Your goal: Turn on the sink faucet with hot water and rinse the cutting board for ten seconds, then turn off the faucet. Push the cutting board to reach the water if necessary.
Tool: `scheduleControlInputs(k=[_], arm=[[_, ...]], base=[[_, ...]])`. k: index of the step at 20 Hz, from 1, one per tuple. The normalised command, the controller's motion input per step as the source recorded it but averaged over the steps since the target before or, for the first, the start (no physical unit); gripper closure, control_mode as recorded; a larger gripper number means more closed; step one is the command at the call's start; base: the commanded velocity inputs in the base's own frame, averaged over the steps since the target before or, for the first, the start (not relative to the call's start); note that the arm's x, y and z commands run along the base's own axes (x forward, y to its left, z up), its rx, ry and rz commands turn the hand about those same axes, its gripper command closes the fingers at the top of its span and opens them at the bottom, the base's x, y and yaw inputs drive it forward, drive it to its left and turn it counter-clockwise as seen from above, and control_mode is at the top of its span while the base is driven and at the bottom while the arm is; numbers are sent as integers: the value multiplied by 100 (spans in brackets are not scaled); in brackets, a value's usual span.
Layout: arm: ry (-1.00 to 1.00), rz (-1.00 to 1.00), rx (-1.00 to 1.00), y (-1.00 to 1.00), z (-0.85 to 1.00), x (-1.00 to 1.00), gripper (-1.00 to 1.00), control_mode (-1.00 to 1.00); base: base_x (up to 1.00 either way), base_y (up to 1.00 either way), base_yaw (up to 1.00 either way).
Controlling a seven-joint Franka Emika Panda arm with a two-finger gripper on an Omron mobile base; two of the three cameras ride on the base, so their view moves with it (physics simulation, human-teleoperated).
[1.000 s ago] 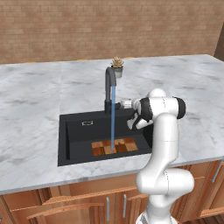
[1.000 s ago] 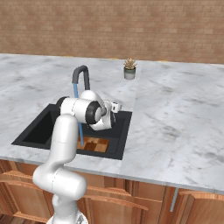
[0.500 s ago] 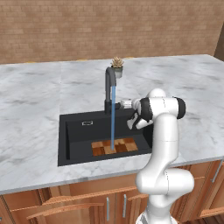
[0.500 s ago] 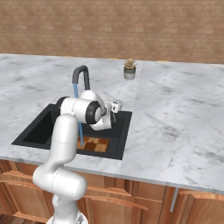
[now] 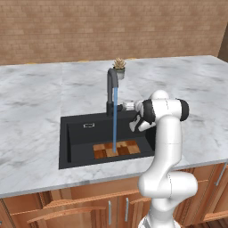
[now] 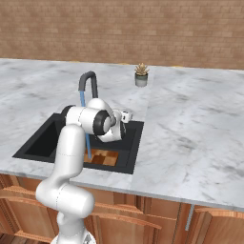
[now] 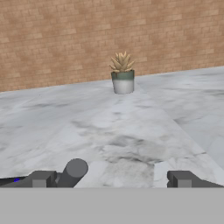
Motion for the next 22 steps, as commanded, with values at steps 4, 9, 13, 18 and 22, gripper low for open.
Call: scheduleControlInputs(k=[4,9,13,18,22], arm=[[0,0,0,0,0,0,-100,-100],[0,0,0,0,0,0,-100,-100],[0,0,0,0,0,0,-100,-100],[0,0,0,0,0,0,-100,-100],[0,0,0,0,5,0,-100,-100]], base=[[0,0,0],[0,0,0],[0,0,0],[0,0,0],[0,0,0]])
